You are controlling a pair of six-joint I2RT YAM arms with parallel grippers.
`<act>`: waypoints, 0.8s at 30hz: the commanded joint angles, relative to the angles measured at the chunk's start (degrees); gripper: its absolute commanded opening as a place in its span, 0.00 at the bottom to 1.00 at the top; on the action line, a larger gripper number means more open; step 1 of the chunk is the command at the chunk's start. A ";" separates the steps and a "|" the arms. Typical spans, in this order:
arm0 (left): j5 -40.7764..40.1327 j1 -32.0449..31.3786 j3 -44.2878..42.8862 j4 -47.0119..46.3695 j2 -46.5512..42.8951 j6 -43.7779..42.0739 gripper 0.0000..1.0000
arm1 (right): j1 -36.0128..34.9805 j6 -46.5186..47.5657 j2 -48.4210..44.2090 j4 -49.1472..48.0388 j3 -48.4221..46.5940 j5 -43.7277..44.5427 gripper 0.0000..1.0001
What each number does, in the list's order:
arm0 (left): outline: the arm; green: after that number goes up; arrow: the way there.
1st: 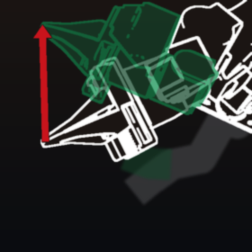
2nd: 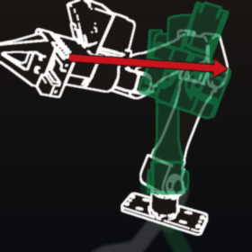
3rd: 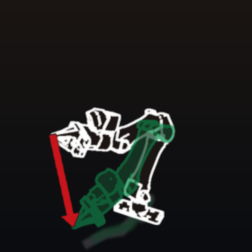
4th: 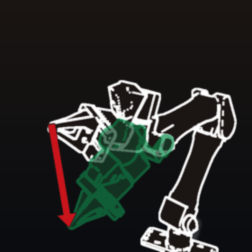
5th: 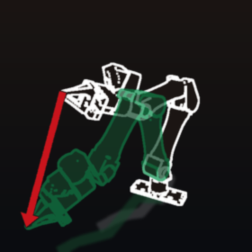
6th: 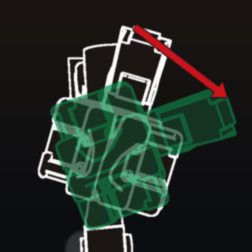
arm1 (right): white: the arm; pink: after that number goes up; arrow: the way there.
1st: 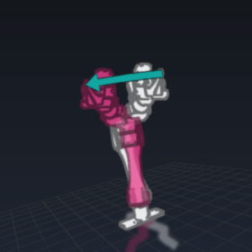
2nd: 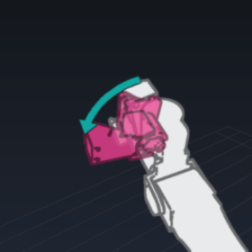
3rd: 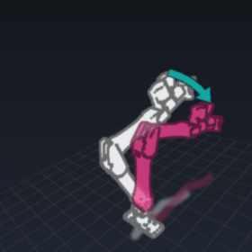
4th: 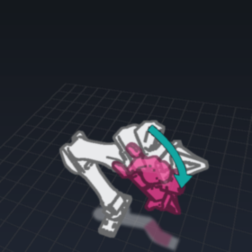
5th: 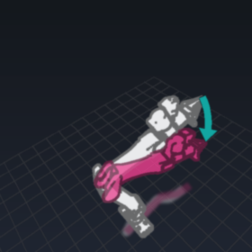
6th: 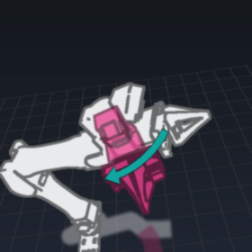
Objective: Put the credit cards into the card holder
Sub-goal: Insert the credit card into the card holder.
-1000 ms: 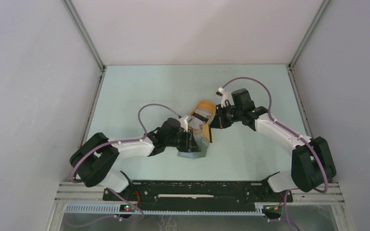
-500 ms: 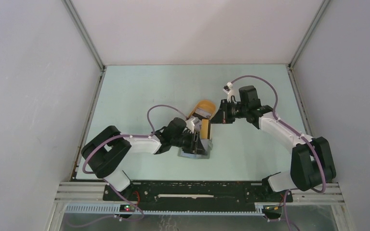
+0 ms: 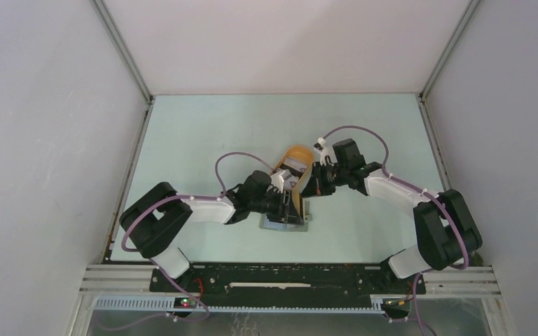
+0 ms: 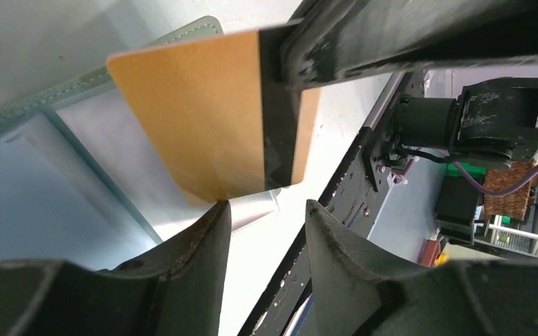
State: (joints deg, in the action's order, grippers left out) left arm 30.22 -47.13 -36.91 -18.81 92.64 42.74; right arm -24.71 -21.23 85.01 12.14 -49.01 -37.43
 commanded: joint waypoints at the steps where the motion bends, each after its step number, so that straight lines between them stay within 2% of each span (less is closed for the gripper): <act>1: -0.08 -0.30 -1.93 -3.71 -2.69 0.94 0.49 | -0.69 1.55 -1.87 -0.70 1.82 2.70 0.00; 6: -4.39 -0.15 -0.54 -0.58 -9.98 -1.20 0.51 | -0.66 -0.29 -1.80 -2.65 4.15 1.70 0.00; 9: -10.35 0.32 1.63 3.35 -14.87 -3.19 0.51 | 0.22 -2.38 -1.54 -4.59 5.65 -0.06 0.00; 16: -24.73 1.99 8.39 9.53 -24.59 -2.07 0.50 | 3.52 -11.47 -0.78 -13.26 11.27 -2.99 0.00; 24: -31.90 2.16 10.96 10.93 -24.25 2.16 0.48 | 2.18 -15.50 0.59 -18.81 12.37 -1.82 0.00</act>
State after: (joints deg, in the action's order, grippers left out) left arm 4.08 -45.08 -27.14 -8.32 68.45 42.72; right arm -21.50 -33.87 85.23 -1.26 -36.58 -39.44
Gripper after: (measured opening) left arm 0.488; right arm 0.006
